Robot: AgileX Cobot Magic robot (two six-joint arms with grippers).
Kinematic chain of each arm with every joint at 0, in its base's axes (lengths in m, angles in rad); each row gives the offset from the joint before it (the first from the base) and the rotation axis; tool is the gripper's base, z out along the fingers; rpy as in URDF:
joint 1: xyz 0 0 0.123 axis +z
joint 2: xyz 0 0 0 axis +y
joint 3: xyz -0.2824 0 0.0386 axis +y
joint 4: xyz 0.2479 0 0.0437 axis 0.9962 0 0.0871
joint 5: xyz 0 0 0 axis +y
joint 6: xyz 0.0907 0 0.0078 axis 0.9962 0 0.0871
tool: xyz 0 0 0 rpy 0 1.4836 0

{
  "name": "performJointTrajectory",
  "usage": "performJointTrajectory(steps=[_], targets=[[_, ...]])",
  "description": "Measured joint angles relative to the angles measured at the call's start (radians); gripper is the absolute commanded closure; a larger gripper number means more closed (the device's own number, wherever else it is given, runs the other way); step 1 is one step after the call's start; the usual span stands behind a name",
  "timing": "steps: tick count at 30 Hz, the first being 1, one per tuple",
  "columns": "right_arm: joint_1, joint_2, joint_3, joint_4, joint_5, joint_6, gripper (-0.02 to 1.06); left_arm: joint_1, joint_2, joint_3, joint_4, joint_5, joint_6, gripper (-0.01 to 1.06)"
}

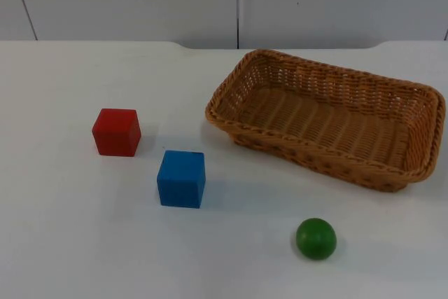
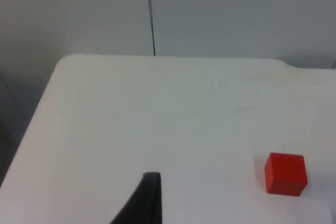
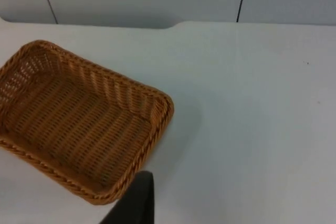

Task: Place all geometric objects except the red cube into the basket.

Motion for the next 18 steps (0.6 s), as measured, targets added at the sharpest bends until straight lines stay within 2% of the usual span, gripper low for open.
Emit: performJointTrajectory(steps=[10,13,14,18], targets=[[0.0,0.036,0.0,0.017,-0.014,-0.002,0.0,-0.027,0.268,-0.002,-0.126,-0.009,0.091,0.0],[0.0,0.036,0.0,0.017,-0.014,-0.004,0.0,-0.136,0.445,-0.003,-0.182,-0.064,0.12,0.0],[0.0,0.036,0.0,0.017,-0.014,-0.004,0.0,-0.136,0.445,-0.003,-0.182,-0.064,0.12,0.0],[0.0,0.036,0.0,0.017,-0.012,-0.004,0.0,-0.311,0.612,-0.023,-0.197,-0.185,0.075,0.0]])
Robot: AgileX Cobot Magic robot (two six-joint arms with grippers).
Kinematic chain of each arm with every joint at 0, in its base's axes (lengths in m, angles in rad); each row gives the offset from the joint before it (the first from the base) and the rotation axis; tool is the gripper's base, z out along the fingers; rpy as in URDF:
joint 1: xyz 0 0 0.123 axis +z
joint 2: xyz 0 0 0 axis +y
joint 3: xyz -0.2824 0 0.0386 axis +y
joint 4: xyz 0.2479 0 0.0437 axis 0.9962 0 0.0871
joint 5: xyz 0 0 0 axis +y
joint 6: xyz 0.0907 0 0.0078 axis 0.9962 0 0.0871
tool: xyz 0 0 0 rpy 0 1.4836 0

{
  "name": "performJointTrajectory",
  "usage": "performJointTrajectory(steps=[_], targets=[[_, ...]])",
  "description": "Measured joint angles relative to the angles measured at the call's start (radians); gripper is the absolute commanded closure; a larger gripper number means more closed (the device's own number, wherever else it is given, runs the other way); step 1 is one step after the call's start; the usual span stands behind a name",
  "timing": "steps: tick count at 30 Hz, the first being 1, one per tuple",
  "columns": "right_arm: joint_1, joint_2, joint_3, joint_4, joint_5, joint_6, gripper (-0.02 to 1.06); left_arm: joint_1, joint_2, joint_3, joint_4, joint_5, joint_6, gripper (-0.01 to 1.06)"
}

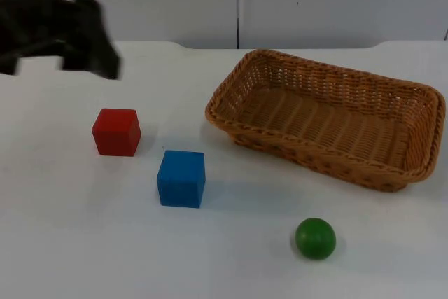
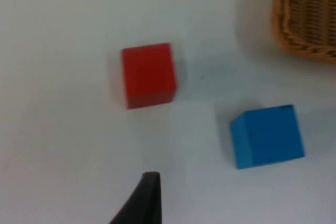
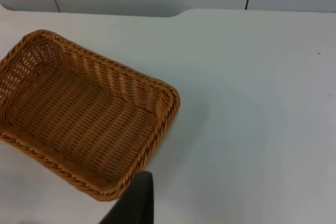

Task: Place all geometric objects except the red cube into the basket.

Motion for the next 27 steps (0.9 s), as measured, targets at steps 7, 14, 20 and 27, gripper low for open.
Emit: performJointTrajectory(steps=[7,14,20,27], targets=[[0.0,0.0,0.0,0.0,0.021,-0.002,0.0,-0.106,0.205,-0.052,0.009,-0.131,-0.123,0.0],[0.0,0.0,0.0,0.0,0.022,-0.003,0.0,-0.116,0.4,-0.132,0.057,-0.15,-0.233,0.0],[0.0,0.0,0.0,0.0,0.028,-0.003,0.0,-0.155,0.54,-0.199,0.078,-0.16,-0.295,0.0],[0.0,0.0,0.0,0.0,0.042,-0.003,0.0,-0.165,0.632,-0.206,0.161,-0.174,-0.44,0.0]])
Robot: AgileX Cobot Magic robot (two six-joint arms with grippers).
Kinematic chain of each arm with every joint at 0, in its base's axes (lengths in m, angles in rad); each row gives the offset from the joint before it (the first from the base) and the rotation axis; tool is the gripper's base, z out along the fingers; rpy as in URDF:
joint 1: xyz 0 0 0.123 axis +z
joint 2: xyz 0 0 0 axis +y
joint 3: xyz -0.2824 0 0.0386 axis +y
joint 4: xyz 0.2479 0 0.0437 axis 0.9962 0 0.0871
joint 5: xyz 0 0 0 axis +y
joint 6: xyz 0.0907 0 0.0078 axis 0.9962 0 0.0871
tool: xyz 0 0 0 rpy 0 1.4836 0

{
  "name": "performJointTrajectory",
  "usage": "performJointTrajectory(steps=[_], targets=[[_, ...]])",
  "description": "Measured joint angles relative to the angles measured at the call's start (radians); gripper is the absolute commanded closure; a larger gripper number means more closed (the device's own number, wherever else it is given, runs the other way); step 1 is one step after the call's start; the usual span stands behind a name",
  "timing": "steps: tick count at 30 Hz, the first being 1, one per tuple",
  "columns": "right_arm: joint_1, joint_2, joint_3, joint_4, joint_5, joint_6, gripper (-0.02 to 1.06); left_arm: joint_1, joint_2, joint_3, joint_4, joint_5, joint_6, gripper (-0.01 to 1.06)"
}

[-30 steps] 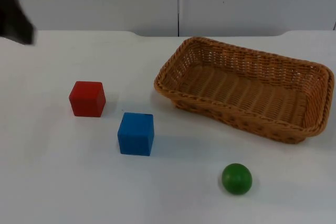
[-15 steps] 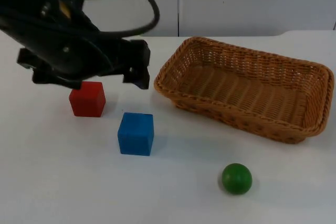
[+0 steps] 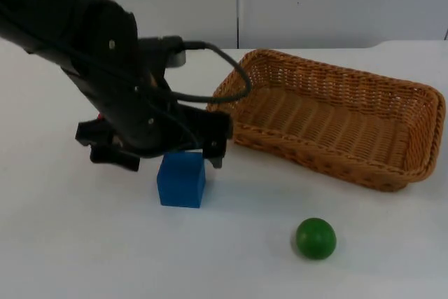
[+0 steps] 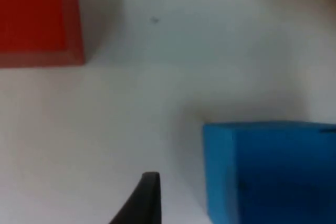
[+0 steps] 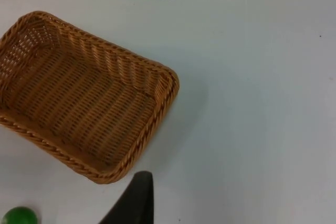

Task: Place all geometric objects except the red cube into the basket.

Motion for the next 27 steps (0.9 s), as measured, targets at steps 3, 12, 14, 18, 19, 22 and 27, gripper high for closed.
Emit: performJointTrajectory(steps=[3,12,14,18,19,22,27], targets=[[0.0,0.0,0.0,-0.008,0.001,0.0,0.0,0.0,0.04,0.0,0.078,-0.009,-0.093,0.0],[0.0,0.0,0.0,-0.023,0.001,0.0,0.0,-0.019,0.08,-0.064,0.155,-0.003,-0.15,0.1],[0.0,0.0,0.0,-0.023,0.001,0.0,0.0,-0.028,0.082,-0.076,0.166,0.005,-0.15,0.17],[0.0,0.0,0.0,-0.025,0.001,0.0,0.0,-0.052,0.092,-0.105,0.191,0.027,-0.15,0.58],[0.0,0.0,0.0,-0.025,0.001,0.0,0.0,-0.054,0.094,-0.109,0.192,0.034,-0.15,0.58],[0.0,0.0,0.0,-0.03,0.001,0.0,0.0,-0.056,0.103,-0.117,0.192,0.054,-0.152,0.64],[0.0,0.0,0.0,-0.043,0.001,0.0,0.0,-0.056,0.111,-0.125,0.196,0.067,-0.155,0.67]])
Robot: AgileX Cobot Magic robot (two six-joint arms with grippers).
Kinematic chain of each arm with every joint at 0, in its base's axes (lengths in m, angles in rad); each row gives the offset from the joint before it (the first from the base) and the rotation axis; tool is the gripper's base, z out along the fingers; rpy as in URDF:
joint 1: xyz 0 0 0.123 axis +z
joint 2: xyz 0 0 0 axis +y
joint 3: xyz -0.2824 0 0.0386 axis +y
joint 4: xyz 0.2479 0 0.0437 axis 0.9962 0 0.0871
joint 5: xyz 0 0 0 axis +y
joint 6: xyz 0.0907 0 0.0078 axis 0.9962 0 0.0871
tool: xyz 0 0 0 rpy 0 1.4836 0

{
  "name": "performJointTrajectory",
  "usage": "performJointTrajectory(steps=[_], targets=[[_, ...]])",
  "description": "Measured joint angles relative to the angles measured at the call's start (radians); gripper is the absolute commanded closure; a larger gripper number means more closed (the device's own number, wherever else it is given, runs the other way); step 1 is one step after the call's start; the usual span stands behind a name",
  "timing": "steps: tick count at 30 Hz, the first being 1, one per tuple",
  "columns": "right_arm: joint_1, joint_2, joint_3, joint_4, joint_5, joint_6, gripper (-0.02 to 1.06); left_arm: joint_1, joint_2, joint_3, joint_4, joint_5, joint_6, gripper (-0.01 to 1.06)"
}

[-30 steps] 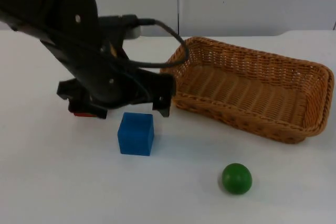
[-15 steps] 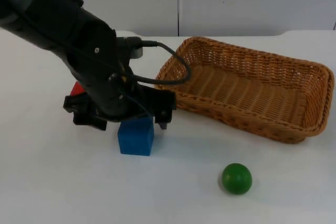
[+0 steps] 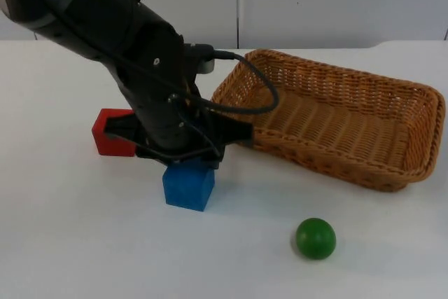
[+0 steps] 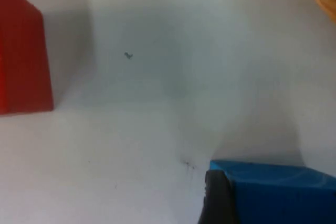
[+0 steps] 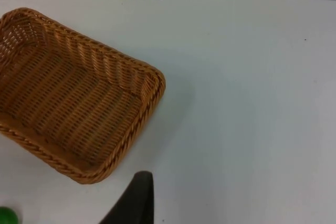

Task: Place all geometric objects except the red cube into the basket.

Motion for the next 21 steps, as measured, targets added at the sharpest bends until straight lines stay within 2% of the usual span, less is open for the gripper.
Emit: performJointTrajectory(steps=[2,3,6,8,11,15,18,21], targets=[[0.0,0.0,0.0,-0.002,0.0,0.0,0.0,-0.002,0.001,0.0,0.005,0.005,-0.001,0.82],[0.0,0.0,0.0,-0.007,0.0,0.0,0.0,-0.002,0.001,-0.001,0.011,0.011,-0.001,0.82],[0.0,0.0,0.0,-0.026,0.0,0.0,0.0,-0.002,0.001,-0.002,0.041,0.041,-0.005,1.05],[0.0,0.0,0.0,-0.028,0.0,0.0,0.0,-0.002,-0.007,-0.002,0.055,0.059,-0.005,1.05],[0.0,0.0,0.0,-0.03,-0.017,0.0,0.0,-0.002,-0.034,0.006,0.108,0.136,-0.005,1.05],[0.0,0.0,0.0,-0.03,-0.044,0.0,0.0,-0.002,-0.099,0.011,0.146,0.172,-0.005,1.05],[0.0,0.0,0.0,-0.03,-0.053,0.0,0.0,-0.002,-0.165,0.011,0.155,0.16,-0.005,1.05],[0.0,0.0,0.0,-0.03,-0.056,0.0,0.0,-0.002,-0.265,0.0,0.157,0.099,-0.005,1.05]])
